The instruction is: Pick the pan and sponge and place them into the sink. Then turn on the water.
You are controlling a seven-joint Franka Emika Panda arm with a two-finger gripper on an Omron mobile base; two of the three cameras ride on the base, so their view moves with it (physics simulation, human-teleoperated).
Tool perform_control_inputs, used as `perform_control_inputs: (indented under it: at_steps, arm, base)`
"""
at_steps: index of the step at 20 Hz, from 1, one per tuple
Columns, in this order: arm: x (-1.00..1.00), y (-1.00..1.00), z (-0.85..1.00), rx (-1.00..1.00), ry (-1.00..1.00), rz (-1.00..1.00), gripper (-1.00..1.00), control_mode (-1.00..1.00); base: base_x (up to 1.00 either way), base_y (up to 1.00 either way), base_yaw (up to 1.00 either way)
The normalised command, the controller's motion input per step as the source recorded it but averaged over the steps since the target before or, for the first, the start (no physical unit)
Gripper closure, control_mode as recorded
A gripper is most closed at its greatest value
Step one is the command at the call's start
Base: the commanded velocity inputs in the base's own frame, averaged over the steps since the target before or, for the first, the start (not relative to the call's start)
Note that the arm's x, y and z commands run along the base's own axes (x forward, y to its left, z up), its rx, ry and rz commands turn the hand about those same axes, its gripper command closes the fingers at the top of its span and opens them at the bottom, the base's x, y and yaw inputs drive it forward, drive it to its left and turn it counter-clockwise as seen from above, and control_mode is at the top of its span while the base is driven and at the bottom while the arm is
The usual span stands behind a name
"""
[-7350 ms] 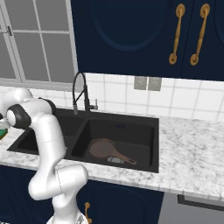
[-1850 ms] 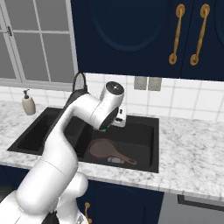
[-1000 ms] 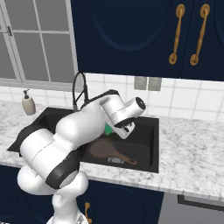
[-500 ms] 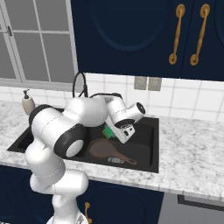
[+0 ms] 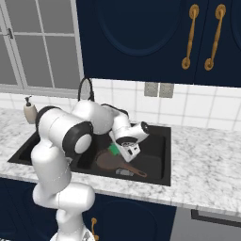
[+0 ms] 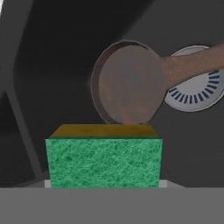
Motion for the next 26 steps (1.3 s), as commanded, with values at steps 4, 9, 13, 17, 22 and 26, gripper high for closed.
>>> perform_control_inputs:
  at_steps: [4, 9, 13, 17, 22, 26]
  arm:
    - [0.17, 0.28, -0.49, 0.00, 0.00, -0.08, 1.00, -1.00]
    - [0.25, 0.34, -0.38, 0.00, 0.00, -0.07, 1.00, -1.00]
    - [0.29, 0.36, -0.41, 0.00, 0.00, -0.07, 1.00, -1.00]
    - [0.32, 0.11, -0.49, 0.00, 0.00, -0.04, 1.00, -1.00]
    - [0.38, 0.00, -0.49, 0.01, 0.00, 0.00, 1.00, -1.00]
    - [0.34, 0.00, -0.49, 0.02, 0.00, 0.00, 1.00, -1.00]
  base:
    - [0.00, 0.00, 0.00]
    - [0.00, 0.00, 0.00]
    - [0.00, 0.00, 0.00]
    - [0.00, 0.00, 0.00]
    - [0.00, 0.00, 0.00]
    - [0.00, 0.00, 0.00]
